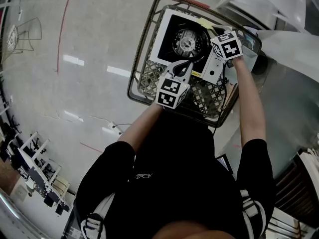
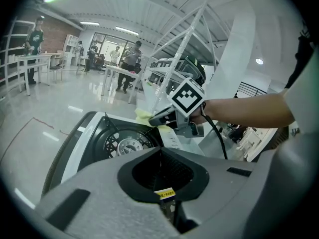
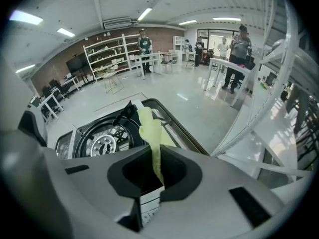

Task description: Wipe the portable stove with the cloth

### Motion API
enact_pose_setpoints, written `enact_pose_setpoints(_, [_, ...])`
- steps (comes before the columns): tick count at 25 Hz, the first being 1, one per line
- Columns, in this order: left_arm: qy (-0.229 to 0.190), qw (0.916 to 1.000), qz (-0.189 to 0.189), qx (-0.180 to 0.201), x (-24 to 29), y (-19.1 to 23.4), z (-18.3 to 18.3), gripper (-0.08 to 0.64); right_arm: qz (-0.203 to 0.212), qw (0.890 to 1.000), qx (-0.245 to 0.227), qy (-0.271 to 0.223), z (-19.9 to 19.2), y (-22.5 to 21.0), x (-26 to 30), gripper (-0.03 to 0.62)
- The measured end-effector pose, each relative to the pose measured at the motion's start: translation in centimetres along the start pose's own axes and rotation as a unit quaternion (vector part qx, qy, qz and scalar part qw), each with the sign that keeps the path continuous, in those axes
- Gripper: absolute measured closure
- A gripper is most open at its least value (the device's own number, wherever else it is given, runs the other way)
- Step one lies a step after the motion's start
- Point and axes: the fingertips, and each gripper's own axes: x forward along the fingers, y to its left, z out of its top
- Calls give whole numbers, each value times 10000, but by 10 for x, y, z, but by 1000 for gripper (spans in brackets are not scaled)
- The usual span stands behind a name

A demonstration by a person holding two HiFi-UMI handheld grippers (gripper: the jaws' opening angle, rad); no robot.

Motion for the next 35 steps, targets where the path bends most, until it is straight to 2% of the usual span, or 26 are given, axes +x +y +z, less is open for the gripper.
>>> enact_pose_setpoints(10, [-33,9998,172,-106,-11,3,-9,541,-86,9993,-314,-175,-9,21,-17,563])
enact_pose_setpoints(23, [-5,9995,265,-160,-22,-6,-31,541,-83,9990,-444,-59,-39,55,-11,561])
enact_pose_setpoints(35, [-37,9987,442,-255,-42,0,-46,541,-120,9999,-103,17,-55,66,-9,563])
